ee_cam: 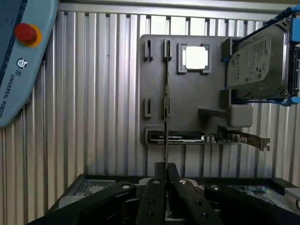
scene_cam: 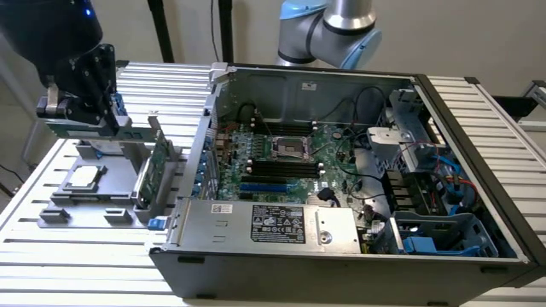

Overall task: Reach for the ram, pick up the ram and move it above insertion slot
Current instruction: 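Pick up the ram and move it above insertion slot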

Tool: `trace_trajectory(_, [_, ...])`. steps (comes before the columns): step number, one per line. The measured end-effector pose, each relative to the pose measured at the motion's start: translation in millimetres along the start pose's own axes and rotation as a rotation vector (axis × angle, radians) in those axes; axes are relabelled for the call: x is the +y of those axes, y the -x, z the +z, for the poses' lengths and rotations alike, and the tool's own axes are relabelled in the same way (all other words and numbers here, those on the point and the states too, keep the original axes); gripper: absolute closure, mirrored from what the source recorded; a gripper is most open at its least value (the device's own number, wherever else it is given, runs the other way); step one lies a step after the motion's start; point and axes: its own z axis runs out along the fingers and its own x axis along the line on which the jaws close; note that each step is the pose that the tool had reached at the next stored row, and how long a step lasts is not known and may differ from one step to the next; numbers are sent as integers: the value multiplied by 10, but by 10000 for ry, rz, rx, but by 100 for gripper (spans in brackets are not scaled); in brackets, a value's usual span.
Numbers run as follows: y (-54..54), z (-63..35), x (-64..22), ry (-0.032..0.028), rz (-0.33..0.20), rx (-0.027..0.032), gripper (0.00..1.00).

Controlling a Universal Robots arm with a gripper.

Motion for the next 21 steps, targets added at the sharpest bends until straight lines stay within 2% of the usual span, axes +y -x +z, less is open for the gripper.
trace_trajectory(5, [-2, -21, -221, -5, -6, -283, 87])
trace_trajectory(11, [-3, -36, -491, -8, -12, -513, 87])
trace_trajectory(14, [-2, -41, -628, -10, -13, -583, 87])
trace_trajectory(21, [7, -46, -945, -7, -14, -623, 87])
